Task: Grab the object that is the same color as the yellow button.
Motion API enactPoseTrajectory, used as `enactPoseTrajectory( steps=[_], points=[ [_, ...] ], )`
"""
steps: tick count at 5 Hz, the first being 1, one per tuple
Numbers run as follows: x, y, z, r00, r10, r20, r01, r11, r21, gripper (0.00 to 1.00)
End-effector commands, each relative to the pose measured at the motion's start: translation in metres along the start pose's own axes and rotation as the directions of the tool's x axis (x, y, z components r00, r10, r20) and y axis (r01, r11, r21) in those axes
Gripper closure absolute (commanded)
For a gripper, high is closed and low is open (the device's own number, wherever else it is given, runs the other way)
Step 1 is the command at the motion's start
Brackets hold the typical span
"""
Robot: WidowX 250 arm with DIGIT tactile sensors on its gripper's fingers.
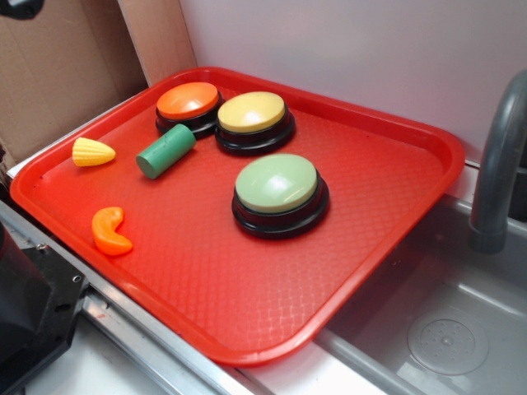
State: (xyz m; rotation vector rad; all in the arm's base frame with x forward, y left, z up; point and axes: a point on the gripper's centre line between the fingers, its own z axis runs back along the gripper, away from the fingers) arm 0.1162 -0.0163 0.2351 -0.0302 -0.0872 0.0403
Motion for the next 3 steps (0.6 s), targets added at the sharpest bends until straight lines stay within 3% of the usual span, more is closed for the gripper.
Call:
enactPoseTrajectory(
  steps=[1,2,3],
  points=[
    [0.0,0.0,0.0,1.0,0.0,0.0,0.0,1.0,0.0,0.0],
    [0.005,0.023,-0.011,0.967,0.245,0.071,-0.245,0.97,-0.002,0.0],
    [0.014,0.045,-0.028,0.874,0.479,0.08,-0.479,0.878,-0.024,0.0]
  ],
)
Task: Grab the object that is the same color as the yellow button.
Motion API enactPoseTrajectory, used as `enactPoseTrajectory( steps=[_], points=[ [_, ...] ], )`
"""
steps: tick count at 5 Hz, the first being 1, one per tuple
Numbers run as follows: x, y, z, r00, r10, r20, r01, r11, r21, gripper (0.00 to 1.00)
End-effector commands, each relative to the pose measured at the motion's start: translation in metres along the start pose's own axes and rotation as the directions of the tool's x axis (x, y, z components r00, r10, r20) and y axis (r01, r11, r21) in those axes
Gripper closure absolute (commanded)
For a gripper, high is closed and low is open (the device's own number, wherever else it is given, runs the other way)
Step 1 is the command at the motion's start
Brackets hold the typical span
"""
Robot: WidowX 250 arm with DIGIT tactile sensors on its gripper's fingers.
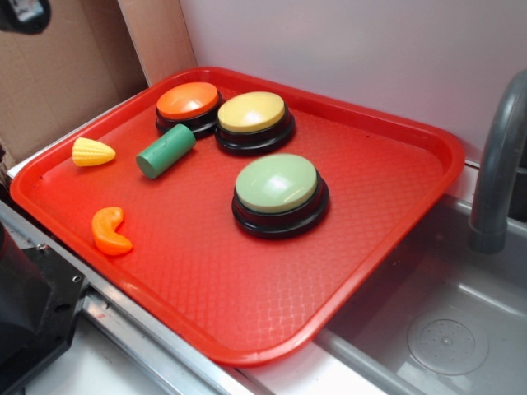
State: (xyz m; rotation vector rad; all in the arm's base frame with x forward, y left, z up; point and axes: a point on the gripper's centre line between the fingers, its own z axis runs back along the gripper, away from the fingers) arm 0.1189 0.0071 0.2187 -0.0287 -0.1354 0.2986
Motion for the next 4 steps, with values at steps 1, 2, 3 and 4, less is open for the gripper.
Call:
enactPoseTrajectory(
  steps=[1,2,3,4],
  points=[
    [0.03,0.044,-0.033,0.901,0.433,0.035,-0.434,0.9,0.032,0.0],
    [0.045,0.069,-0.053,0.851,0.522,0.055,-0.525,0.849,0.062,0.0],
    [0.058,0.091,-0.083,0.787,0.609,0.099,-0.615,0.786,0.059,0.0],
    [0.059,0.104,-0.105,0.621,0.765,0.171,-0.784,0.609,0.121,0.0]
  ],
)
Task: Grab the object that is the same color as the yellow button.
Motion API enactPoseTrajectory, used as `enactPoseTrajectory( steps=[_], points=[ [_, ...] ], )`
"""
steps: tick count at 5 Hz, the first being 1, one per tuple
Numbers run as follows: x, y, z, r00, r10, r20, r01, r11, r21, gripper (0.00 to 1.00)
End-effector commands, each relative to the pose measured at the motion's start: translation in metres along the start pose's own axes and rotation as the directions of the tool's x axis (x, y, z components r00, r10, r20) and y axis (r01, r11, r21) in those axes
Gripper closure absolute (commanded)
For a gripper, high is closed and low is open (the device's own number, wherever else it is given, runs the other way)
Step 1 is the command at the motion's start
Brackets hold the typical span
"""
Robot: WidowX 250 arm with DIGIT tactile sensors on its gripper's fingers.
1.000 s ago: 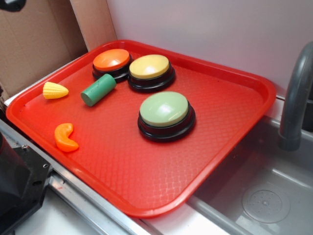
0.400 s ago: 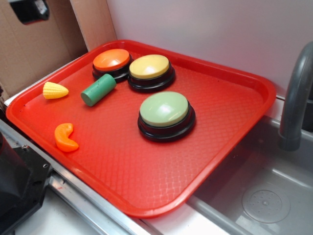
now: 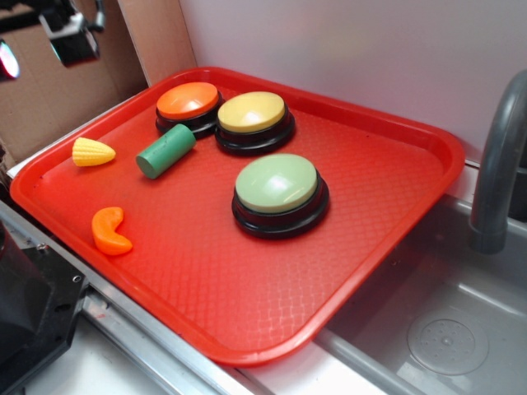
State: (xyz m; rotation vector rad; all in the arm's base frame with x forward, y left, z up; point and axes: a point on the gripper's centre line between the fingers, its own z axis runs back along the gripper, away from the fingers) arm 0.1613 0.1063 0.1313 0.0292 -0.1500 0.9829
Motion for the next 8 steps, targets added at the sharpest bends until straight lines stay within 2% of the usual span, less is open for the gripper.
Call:
enactPoseTrajectory(
  steps=[1,2,3,5,6,7,8],
  points=[
    [0.023,0.018,-0.036,0.941,0.326,0.088,-0.331,0.941,0.063,0.0],
    [0.032,0.015,-0.065,0.93,0.345,0.128,-0.359,0.927,0.105,0.0],
    [0.032,0.009,-0.087,0.932,0.334,0.138,-0.352,0.926,0.135,0.0],
    [0.024,-0.002,-0.111,0.929,0.329,0.172,-0.354,0.924,0.145,0.0],
    [0.027,-0.001,-0.112,0.929,0.331,0.164,-0.355,0.923,0.147,0.0],
    [0.028,0.002,-0.112,0.927,0.332,0.176,-0.354,0.928,0.115,0.0],
    [0.028,0.007,-0.113,0.929,0.331,0.167,-0.348,0.934,0.083,0.79]
  ],
)
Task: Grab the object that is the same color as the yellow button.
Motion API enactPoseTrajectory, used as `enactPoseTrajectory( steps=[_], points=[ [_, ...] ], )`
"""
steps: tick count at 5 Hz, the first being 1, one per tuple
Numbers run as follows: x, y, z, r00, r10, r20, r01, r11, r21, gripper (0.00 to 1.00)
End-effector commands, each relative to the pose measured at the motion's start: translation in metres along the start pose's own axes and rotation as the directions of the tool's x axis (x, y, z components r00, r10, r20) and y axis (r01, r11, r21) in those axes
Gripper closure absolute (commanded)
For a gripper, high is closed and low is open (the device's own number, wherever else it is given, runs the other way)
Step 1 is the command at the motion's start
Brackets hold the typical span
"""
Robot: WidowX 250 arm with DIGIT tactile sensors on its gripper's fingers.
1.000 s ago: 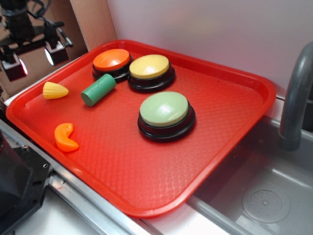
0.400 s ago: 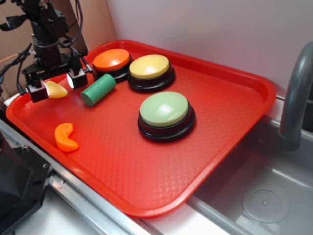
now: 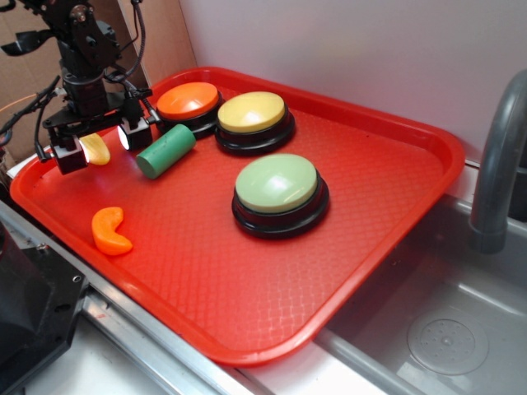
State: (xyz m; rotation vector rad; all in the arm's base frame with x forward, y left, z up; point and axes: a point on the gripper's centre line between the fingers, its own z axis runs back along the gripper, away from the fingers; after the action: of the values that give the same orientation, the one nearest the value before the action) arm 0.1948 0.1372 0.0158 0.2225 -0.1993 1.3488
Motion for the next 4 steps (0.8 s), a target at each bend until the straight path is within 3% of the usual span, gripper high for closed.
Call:
enactPoseTrajectory(
  steps=[1,3,4],
  points=[
    [0.006,0.014,0.007,1.0,-0.007,0.001,0.007,0.998,-0.07,0.96],
    [0.011,0.012,0.016,0.994,-0.107,-0.006,0.107,0.991,-0.081,1.0],
    [0.014,0.009,0.042,0.978,-0.21,-0.009,0.208,0.972,-0.112,1.0]
  ],
)
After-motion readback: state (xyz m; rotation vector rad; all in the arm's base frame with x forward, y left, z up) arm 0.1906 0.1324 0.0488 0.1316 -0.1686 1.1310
